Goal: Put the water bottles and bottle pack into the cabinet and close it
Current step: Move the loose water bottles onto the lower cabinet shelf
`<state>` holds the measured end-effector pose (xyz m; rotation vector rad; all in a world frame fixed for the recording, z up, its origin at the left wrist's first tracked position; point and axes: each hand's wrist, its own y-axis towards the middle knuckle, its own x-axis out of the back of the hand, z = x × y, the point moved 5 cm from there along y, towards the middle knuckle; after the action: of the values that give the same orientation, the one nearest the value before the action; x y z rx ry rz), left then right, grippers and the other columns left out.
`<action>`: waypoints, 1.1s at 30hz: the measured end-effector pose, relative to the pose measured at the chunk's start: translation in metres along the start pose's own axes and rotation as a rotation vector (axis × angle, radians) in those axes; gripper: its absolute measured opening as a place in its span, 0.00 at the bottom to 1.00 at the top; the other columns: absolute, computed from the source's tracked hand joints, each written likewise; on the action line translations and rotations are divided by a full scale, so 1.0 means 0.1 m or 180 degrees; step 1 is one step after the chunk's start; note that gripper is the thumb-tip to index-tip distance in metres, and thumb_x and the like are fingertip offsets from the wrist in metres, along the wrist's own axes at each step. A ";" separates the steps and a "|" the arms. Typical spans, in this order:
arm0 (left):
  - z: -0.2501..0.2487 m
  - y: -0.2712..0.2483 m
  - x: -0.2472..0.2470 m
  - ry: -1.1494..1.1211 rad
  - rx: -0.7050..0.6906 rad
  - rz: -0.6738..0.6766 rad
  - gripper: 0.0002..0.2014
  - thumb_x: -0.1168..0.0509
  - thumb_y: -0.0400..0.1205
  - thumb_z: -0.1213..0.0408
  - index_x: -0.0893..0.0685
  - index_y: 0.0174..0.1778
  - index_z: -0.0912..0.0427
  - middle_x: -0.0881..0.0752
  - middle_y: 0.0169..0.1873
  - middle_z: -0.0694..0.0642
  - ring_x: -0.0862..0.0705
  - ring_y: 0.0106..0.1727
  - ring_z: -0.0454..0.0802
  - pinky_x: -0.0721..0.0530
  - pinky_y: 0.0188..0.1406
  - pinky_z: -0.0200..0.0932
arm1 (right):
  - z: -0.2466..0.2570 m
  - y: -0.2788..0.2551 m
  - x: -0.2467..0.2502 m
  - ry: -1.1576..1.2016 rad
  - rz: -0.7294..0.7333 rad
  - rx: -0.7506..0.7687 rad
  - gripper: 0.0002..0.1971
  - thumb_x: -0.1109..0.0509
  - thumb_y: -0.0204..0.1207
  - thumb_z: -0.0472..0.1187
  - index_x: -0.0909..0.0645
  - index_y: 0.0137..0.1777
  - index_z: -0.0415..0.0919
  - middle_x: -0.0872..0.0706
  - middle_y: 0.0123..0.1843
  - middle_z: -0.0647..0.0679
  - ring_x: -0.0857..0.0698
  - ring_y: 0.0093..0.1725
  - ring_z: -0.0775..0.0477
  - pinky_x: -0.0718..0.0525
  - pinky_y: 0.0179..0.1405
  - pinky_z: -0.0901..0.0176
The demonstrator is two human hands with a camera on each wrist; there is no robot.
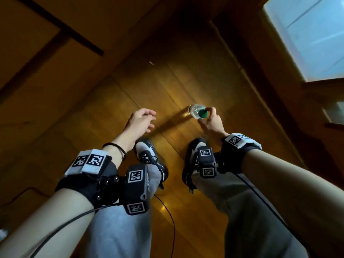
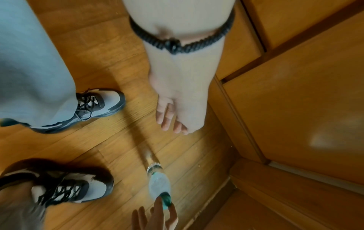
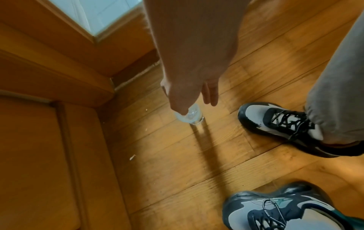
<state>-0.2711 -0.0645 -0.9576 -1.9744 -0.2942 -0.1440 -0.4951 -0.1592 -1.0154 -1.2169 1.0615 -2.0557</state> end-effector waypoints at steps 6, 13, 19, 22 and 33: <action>0.23 0.17 0.34 -0.0042 0.0031 -0.0218 0.11 0.45 0.86 0.66 0.20 0.58 0.52 0.16 0.48 0.47 0.16 0.49 0.46 0.17 0.48 0.40 | 0.05 0.26 -0.17 0.0009 -0.0534 -0.0038 0.19 0.34 0.77 0.39 0.33 0.65 0.38 0.17 0.61 0.33 0.17 0.53 0.34 0.18 0.47 0.49; 0.21 -0.06 0.42 -0.0212 0.0009 -0.0171 0.12 0.45 0.86 0.67 0.19 0.59 0.54 0.16 0.48 0.48 0.17 0.47 0.46 0.20 0.40 0.35 | 0.19 -0.07 -0.07 0.0141 -0.0593 0.0050 0.18 0.30 0.73 0.42 0.31 0.58 0.38 0.15 0.56 0.34 0.15 0.49 0.33 0.21 0.42 0.52; -0.19 -0.75 0.59 -0.0248 -0.0211 -0.0067 0.11 0.45 0.85 0.68 0.19 0.57 0.53 0.16 0.50 0.50 0.17 0.48 0.47 0.19 0.44 0.37 | 0.55 -0.94 0.32 0.0143 -0.0403 0.0566 0.15 0.26 0.70 0.42 0.29 0.48 0.40 0.13 0.47 0.41 0.16 0.43 0.42 0.20 0.35 0.55; -0.60 -1.19 0.80 -0.0230 -0.0384 -0.0066 0.10 0.44 0.86 0.67 0.20 0.58 0.54 0.17 0.53 0.52 0.17 0.49 0.48 0.19 0.45 0.38 | 0.91 -1.50 0.56 0.0002 -0.0312 0.0901 0.15 0.25 0.68 0.41 0.30 0.43 0.40 0.15 0.40 0.46 0.18 0.37 0.46 0.22 0.26 0.60; -2.04 -3.05 1.84 -0.0473 -0.1225 -0.0156 0.10 0.44 0.84 0.71 0.23 0.56 0.54 0.19 0.53 0.55 0.21 0.41 0.43 0.24 0.36 0.36 | 2.91 -3.52 1.46 -0.0740 -0.0191 0.2033 0.16 0.25 0.67 0.45 0.21 0.55 0.47 0.13 0.45 0.53 0.13 0.42 0.49 0.11 0.36 0.54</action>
<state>-0.1705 -0.1063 -0.5619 -2.3659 -0.4374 -0.0895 -0.3193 -0.1772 -0.5693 -1.1083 0.2234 -2.0021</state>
